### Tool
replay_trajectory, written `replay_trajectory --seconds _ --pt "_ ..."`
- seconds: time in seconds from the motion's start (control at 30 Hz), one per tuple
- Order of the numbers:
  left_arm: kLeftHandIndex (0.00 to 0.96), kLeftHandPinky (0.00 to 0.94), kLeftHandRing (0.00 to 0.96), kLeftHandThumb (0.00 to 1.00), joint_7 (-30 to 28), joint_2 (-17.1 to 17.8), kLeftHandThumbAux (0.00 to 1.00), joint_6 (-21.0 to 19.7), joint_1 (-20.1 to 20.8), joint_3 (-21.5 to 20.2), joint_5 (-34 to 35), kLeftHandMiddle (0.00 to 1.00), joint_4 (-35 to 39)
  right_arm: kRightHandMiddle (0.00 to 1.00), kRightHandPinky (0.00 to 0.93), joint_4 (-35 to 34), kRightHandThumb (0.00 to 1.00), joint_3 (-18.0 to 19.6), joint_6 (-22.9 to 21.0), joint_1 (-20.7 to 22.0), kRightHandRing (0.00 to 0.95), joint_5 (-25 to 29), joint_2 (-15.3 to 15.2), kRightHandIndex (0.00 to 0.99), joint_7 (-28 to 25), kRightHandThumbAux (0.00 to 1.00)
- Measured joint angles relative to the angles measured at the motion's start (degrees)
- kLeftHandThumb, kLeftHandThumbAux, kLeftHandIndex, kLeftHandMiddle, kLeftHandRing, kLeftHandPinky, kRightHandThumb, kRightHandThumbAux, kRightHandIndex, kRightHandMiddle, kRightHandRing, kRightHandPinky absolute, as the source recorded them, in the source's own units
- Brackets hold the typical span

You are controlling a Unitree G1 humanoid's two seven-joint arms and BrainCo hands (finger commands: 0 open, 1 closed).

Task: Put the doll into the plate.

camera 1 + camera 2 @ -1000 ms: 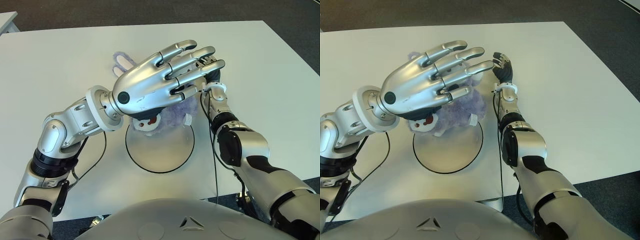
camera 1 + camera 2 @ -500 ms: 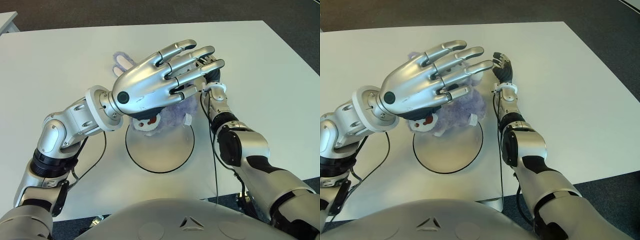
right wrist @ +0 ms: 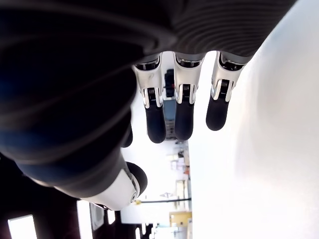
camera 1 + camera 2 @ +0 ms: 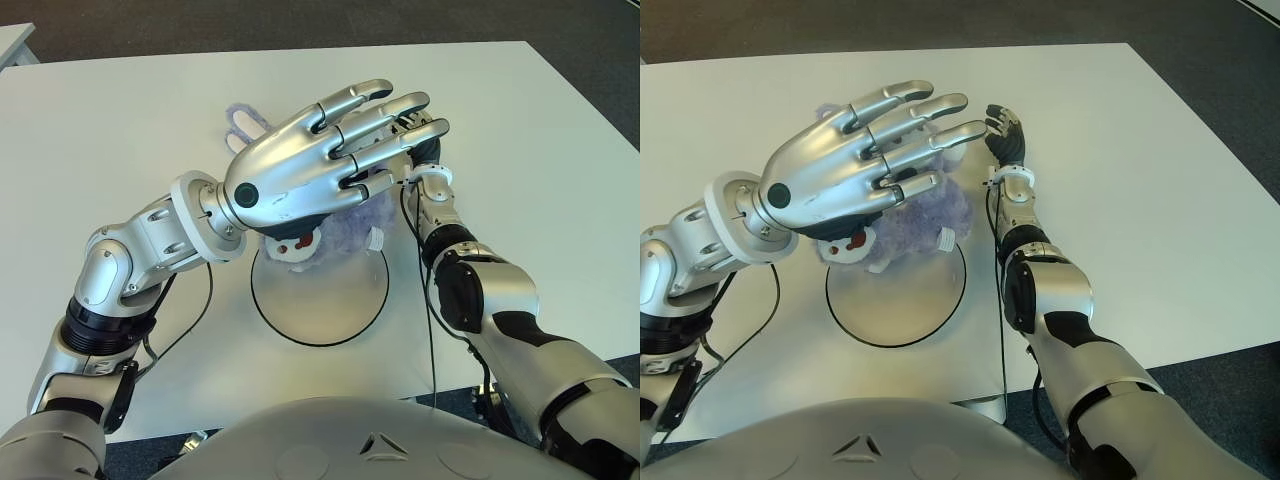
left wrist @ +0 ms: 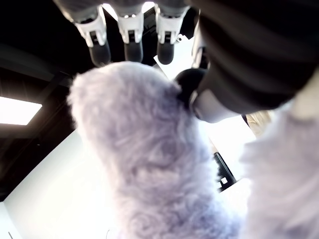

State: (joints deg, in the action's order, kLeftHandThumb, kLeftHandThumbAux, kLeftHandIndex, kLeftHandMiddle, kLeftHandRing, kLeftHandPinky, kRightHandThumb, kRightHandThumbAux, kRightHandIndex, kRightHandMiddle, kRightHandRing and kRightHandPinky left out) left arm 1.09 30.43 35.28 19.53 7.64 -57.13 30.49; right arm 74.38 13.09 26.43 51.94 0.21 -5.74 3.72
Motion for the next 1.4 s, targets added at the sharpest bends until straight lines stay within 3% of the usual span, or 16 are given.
replay_trajectory --seconds 1.4 --pt "0.420 0.075 0.005 0.714 -0.29 0.00 0.703 -0.02 0.00 -0.06 0.04 0.055 0.41 0.214 0.188 -0.07 0.528 0.02 0.01 0.00 0.183 0.01 -0.01 0.234 -0.01 0.852"
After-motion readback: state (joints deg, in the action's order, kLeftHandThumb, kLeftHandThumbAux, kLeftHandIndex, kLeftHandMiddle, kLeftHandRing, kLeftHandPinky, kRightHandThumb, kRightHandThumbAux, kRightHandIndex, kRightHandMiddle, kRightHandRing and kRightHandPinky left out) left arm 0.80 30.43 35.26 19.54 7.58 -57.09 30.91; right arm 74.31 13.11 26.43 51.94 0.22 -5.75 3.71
